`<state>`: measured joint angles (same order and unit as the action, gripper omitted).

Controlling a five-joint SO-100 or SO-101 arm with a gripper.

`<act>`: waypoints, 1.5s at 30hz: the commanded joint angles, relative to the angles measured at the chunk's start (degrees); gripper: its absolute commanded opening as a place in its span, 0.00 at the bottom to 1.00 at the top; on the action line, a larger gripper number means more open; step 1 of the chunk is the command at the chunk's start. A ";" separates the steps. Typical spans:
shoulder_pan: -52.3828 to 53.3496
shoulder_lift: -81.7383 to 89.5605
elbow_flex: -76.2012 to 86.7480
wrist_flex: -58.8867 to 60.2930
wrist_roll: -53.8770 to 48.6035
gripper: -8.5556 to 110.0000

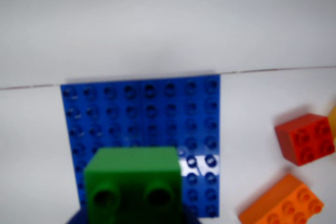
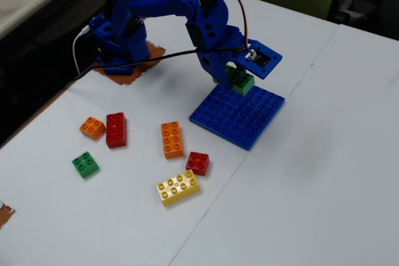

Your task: Pick up the 2x4 green block and go up the 8x8 blue block.

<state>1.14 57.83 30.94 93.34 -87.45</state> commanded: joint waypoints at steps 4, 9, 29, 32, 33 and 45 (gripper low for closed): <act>0.26 5.10 -1.76 -0.35 -0.09 0.07; 0.35 5.36 -1.58 -0.35 -0.26 0.07; 0.53 6.15 -1.49 -1.05 -0.26 0.07; 0.62 6.24 -1.49 -1.14 -0.18 0.07; 0.62 6.24 -1.49 -1.23 -0.18 0.07; 0.53 6.24 -1.14 -1.49 0.18 0.07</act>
<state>1.49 59.50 30.94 92.64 -87.36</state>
